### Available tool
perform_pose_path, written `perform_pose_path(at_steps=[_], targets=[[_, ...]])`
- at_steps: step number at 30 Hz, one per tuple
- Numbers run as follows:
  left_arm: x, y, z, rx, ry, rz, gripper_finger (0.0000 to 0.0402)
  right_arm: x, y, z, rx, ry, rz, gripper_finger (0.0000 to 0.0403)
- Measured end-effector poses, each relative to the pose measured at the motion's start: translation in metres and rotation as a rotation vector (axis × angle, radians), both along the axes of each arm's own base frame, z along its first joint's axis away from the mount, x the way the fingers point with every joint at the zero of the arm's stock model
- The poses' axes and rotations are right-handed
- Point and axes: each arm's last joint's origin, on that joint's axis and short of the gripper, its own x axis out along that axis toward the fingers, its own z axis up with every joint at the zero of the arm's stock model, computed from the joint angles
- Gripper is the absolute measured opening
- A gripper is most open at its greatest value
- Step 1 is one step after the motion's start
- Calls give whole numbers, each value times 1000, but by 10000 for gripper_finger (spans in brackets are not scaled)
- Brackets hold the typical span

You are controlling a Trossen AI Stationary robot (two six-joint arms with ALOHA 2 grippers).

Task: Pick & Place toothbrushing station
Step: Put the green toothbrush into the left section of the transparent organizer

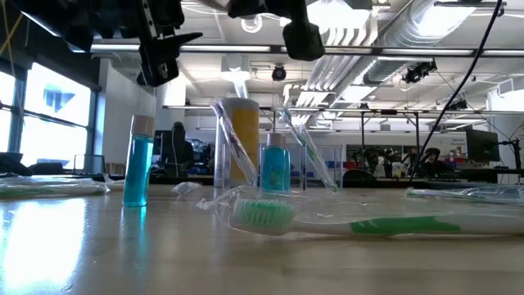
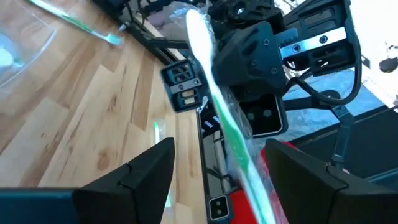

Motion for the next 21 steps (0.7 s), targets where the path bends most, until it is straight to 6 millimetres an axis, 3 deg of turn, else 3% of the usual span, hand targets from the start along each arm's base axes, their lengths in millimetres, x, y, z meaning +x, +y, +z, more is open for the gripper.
perform_pose_path(at_steps=[9,21], targets=[[12,0,-14,1,38,-28,244,6,-15,0,-36,26,-9,5],[16,0,-10,93,-61,-24,244,8,-16,0,-29,32,41,5]])
